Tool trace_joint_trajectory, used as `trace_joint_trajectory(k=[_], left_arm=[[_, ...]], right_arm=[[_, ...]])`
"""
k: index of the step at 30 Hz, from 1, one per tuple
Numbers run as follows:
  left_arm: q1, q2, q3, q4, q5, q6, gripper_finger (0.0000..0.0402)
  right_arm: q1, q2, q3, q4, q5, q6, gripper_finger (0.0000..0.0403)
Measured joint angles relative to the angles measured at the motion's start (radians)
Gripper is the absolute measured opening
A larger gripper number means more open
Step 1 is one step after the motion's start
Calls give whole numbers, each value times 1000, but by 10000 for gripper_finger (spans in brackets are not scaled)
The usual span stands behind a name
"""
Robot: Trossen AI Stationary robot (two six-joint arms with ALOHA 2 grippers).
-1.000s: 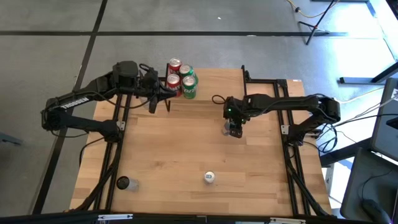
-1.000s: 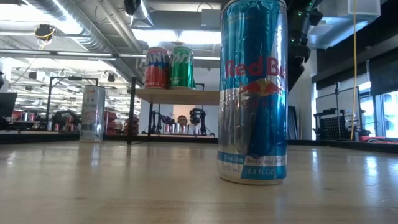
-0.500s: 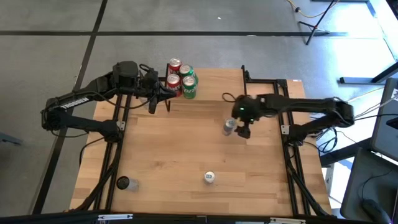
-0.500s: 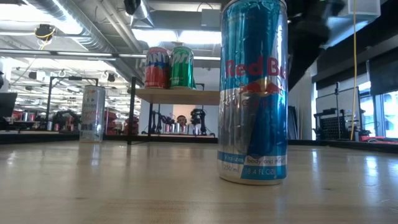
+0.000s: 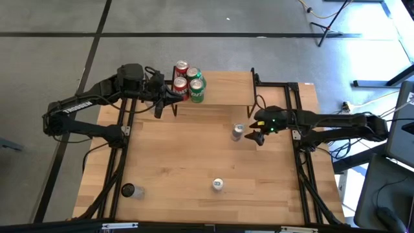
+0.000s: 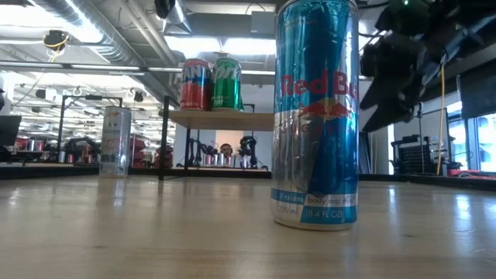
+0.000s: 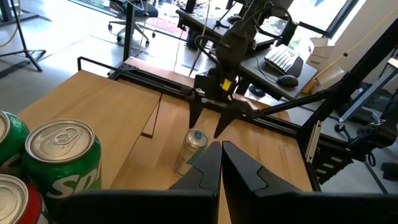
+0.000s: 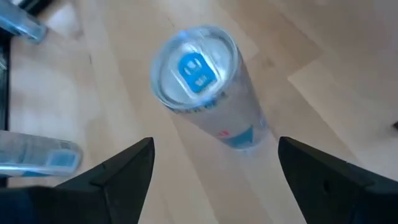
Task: Place canned beverage on shelf
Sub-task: Put the top blue soda can on the shelf
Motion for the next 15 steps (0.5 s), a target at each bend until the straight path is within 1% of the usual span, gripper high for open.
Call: trace_joint_trajectory(k=[2,5,8,10,12,15], left_arm=[[0,0,0,-3,0,0,6],[0,0,0,-11,2,0,6],[0,0,0,-24,2,-13,6],[0,0,0,-30,2,-40,6],[0,0,0,-32,2,-48,6],[0,0,0,-31,2,-49,6]], right_arm=[[0,11,-31,56,17,-11,326],[0,21,-90,145,25,-75,326],[0,33,-133,262,77,-119,326],[0,35,-154,322,93,-146,326],[0,54,-159,387,96,-165,326],[2,89,-161,426,84,-170,326]])
